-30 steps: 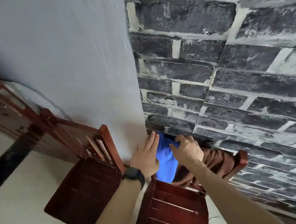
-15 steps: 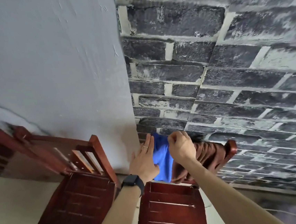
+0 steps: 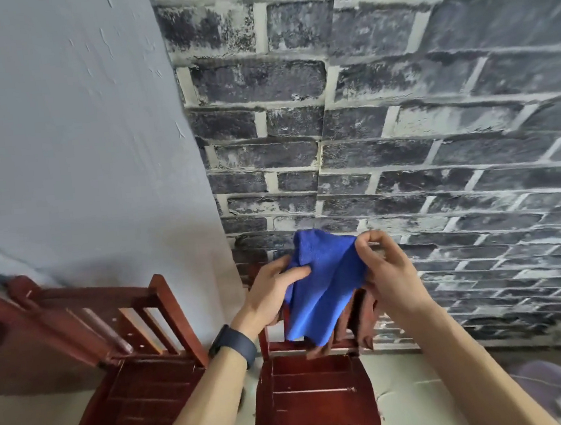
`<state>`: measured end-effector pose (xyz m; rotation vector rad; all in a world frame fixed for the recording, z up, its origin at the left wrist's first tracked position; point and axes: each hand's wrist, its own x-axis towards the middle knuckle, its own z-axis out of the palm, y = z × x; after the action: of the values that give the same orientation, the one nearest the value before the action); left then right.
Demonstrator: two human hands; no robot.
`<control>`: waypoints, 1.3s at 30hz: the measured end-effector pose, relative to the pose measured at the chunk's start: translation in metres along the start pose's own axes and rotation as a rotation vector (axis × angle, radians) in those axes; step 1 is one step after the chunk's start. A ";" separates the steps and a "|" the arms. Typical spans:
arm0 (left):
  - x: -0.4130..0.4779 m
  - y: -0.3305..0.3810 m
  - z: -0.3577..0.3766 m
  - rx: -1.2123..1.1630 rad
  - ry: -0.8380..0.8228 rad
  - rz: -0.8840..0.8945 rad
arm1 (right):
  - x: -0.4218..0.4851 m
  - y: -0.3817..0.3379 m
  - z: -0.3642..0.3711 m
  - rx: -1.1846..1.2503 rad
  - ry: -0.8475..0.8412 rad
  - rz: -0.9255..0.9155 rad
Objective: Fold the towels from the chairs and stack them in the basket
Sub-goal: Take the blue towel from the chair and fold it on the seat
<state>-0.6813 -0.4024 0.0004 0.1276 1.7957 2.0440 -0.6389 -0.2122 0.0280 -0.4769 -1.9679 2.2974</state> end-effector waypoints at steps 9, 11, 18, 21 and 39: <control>-0.056 0.000 0.096 -0.044 -0.068 -0.036 | -0.086 0.043 -0.104 0.540 -0.024 0.576; -0.073 -0.015 0.116 0.025 -0.100 -0.046 | -0.107 0.062 -0.126 0.525 -0.110 0.688; -0.135 -0.076 0.146 0.098 -0.097 -0.176 | -0.167 0.057 -0.164 0.485 -0.308 0.503; -0.160 -0.088 0.139 0.036 0.066 -0.248 | -0.181 0.066 -0.178 0.513 -0.256 0.408; -0.198 -0.101 0.133 0.161 0.013 -0.298 | -0.222 0.129 -0.130 -0.284 -0.151 0.196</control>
<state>-0.4317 -0.3425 -0.0361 -0.1027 1.8601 1.6982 -0.3732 -0.1684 -0.0743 -0.5548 -2.4410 2.2274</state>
